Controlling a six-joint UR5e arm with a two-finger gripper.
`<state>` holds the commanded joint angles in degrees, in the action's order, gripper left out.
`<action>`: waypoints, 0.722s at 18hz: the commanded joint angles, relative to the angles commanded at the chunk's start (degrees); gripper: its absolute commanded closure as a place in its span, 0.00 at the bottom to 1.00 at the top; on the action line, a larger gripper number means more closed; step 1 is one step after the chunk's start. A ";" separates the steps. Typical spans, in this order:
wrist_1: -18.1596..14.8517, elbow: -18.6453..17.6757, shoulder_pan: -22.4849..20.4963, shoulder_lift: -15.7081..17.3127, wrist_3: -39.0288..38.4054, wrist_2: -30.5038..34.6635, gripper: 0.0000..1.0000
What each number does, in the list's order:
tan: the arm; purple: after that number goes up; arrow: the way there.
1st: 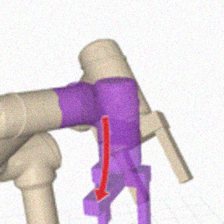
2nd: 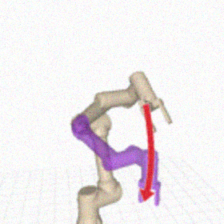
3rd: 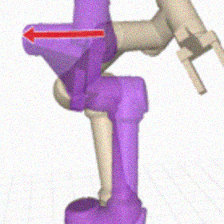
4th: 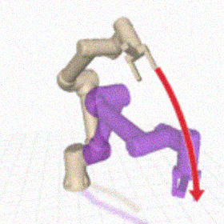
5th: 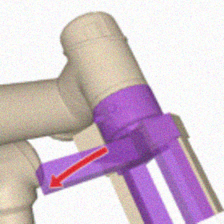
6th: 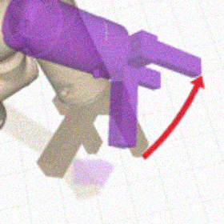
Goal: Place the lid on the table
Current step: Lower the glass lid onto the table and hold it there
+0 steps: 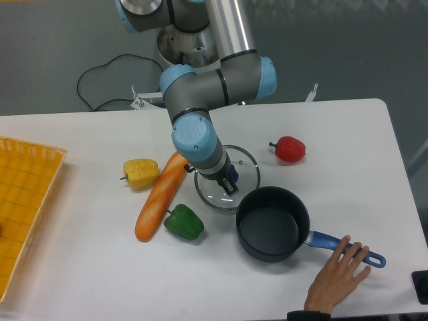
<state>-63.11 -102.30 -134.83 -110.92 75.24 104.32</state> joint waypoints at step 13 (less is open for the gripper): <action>1.15 -0.18 0.79 -1.06 -0.09 1.85 0.47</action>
<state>-61.96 -102.48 -134.03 -111.97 75.15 106.17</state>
